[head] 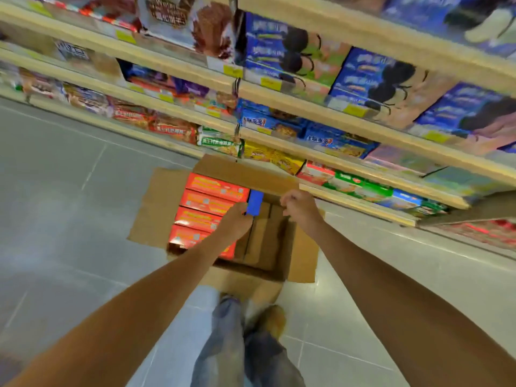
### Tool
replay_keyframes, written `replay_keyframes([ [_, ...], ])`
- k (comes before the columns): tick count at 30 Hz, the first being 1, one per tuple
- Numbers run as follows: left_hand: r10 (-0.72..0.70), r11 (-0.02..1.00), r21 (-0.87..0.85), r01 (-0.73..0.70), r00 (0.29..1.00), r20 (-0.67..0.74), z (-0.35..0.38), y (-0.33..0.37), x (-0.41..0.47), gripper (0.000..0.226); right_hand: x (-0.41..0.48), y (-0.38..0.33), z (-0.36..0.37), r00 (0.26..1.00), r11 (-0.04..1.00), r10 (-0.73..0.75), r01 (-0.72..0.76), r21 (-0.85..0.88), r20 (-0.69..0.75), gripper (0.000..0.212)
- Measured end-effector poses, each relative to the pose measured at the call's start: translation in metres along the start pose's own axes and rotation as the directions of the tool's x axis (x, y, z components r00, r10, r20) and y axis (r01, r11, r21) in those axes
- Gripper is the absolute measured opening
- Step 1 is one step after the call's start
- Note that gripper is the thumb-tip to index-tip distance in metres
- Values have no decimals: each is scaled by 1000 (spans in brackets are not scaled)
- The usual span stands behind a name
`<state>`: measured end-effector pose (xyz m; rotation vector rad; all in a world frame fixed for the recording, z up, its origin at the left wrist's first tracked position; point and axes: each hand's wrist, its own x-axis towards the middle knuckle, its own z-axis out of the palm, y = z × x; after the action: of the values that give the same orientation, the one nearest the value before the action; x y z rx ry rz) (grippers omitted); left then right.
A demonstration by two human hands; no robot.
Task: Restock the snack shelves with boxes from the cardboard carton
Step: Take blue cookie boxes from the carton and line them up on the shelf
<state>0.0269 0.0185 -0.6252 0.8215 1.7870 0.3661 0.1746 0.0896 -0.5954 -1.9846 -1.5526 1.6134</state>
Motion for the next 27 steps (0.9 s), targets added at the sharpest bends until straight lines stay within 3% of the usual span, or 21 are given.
replay_keyframes([
  [1, -30, 1000, 4, 31, 999, -13, 5, -11, 13, 40, 19, 14, 10, 1000, 1000, 10, -10, -13, 16, 20],
  [6, 89, 993, 75, -91, 996, 24, 41, -58, 73, 45, 93, 70, 51, 997, 996, 45, -40, -79, 67, 19],
  [11, 115, 989, 85, -120, 992, 58, 67, -84, 151, 28, 163, 116, 90, 993, 992, 87, -79, -96, 82, 18],
  [18, 124, 982, 137, -128, 991, 42, 95, -118, 226, 24, 230, 161, 135, 983, 991, 94, -77, -111, 159, 20],
  [23, 142, 972, 189, -141, 990, 7, 108, -134, 248, 32, 256, 178, 156, 977, 994, 67, -84, 73, 203, 30],
  [27, 82, 989, 123, -88, 995, 54, 129, -123, 237, 49, 258, 176, 159, 974, 972, 153, -179, 154, 169, 33],
])
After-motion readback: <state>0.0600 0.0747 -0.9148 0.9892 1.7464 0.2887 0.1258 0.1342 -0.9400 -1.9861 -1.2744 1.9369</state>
